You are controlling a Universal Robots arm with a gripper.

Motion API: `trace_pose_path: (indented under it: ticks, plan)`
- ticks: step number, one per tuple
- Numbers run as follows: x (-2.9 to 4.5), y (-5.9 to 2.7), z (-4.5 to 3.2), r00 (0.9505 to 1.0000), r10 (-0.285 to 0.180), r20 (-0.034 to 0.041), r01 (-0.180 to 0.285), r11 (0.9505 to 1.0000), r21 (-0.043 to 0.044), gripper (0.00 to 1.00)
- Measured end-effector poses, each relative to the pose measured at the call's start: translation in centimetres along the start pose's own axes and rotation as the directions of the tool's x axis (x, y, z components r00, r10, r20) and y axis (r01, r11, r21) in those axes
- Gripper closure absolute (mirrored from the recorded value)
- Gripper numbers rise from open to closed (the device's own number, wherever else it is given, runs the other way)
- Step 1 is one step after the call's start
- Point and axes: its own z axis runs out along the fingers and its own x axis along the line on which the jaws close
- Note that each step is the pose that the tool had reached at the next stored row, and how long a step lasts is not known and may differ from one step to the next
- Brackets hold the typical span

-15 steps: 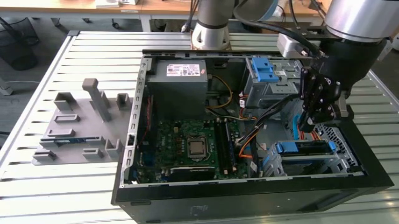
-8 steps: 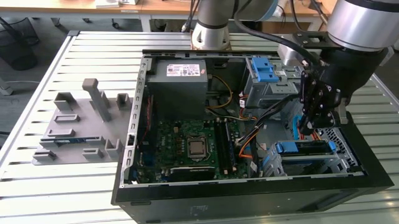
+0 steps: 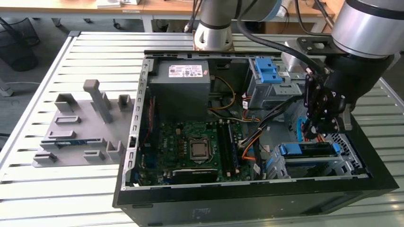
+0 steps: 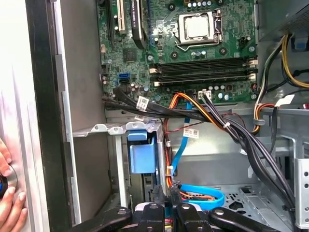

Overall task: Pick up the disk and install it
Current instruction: 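Insert the second disk wire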

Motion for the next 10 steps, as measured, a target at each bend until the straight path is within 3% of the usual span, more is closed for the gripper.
trace_pose_path:
  ticks: [8, 10]
  plan:
    - [0.50, 0.03, 0.24, 1.0000, -0.002, 0.0008, 0.002, 1.0000, 0.0054, 0.84]
    - [0.51, 0.03, 0.29, 1.0000, -0.002, 0.0043, 0.002, 1.0000, 0.0063, 0.84]
